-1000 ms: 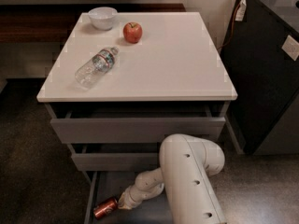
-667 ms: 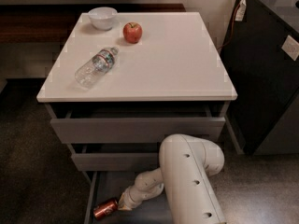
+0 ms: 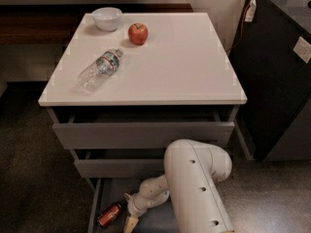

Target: Pick coke can from bottom drawer and place on counter

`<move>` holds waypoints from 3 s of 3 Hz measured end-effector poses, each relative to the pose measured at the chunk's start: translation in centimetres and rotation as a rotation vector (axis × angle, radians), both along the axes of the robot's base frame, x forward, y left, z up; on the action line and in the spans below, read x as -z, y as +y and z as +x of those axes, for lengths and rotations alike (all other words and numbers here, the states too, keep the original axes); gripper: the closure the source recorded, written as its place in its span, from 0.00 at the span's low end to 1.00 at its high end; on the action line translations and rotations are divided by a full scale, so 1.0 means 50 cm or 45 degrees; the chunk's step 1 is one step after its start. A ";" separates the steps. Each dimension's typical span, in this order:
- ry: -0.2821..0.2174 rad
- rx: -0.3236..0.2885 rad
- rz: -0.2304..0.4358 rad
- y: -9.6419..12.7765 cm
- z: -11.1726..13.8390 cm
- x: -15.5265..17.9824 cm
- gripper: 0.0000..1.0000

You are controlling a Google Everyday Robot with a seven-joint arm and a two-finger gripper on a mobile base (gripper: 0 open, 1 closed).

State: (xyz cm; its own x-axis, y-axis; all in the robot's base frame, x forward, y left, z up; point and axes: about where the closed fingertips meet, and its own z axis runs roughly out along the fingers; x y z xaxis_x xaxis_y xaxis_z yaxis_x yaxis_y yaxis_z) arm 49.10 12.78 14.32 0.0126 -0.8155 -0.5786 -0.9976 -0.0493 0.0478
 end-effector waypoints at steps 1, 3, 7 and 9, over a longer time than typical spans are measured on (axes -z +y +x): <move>-0.009 -0.025 -0.005 0.002 0.005 -0.005 0.00; -0.015 -0.188 -0.049 0.045 0.039 -0.004 0.00; -0.171 -0.302 -0.245 0.123 0.038 -0.008 0.00; -0.232 -0.352 -0.337 0.145 0.018 0.002 0.00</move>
Offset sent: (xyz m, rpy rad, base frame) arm 0.0275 0.0232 0.0068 -0.0399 -0.0287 0.1778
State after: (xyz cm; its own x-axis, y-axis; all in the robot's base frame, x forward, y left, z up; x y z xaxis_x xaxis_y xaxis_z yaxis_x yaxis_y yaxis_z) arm 50.01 20.03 14.22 0.3348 -0.8870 -0.3180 -0.9418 -0.3263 -0.0813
